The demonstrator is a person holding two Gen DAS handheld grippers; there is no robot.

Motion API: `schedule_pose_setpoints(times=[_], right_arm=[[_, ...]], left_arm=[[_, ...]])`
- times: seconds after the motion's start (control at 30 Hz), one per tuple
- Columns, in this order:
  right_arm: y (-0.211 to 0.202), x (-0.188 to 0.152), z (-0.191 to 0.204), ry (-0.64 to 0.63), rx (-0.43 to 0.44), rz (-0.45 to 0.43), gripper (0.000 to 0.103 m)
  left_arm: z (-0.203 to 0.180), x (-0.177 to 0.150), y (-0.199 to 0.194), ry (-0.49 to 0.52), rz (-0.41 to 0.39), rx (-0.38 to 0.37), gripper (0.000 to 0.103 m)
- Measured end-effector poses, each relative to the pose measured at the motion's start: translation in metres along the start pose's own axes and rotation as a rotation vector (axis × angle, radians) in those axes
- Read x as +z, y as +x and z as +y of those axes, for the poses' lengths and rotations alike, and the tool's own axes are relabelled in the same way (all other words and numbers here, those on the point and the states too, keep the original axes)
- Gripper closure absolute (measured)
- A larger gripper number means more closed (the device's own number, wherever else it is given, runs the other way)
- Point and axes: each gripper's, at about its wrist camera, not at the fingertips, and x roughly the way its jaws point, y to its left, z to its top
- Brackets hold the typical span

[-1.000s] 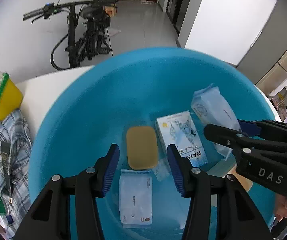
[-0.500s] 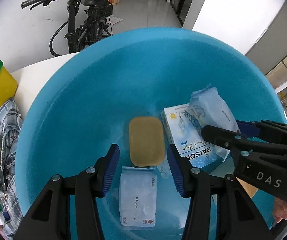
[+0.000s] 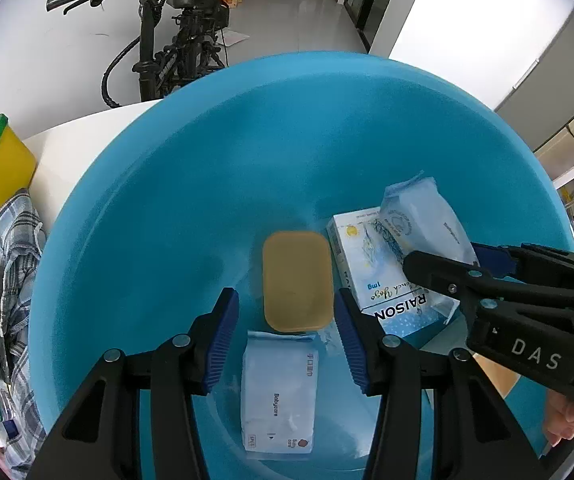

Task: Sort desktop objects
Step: 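Lower the wipes pack into the basin and open the right tool, then withdraw both tools from the basin back over the table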

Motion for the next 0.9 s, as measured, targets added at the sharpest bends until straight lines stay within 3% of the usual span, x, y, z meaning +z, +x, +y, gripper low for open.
schedule_pose_setpoints(times=[0.17, 0.43, 0.9], right_arm=[[-0.001, -0.002, -0.001, 0.010, 0.000, 0.003, 0.064], [-0.013, -0.003, -0.009, 0.040, -0.027, -0.042, 0.039], [-0.047, -0.010, -0.007, 0.013, -0.091, -0.143, 0.036]], left_arm=[[0.002, -0.001, -0.006, -0.016, -0.022, 0.015, 0.036], [0.005, -0.002, -0.011, -0.015, -0.037, 0.024, 0.034], [-0.002, -0.005, -0.032, 0.000, -0.110, 0.056, 0.021]])
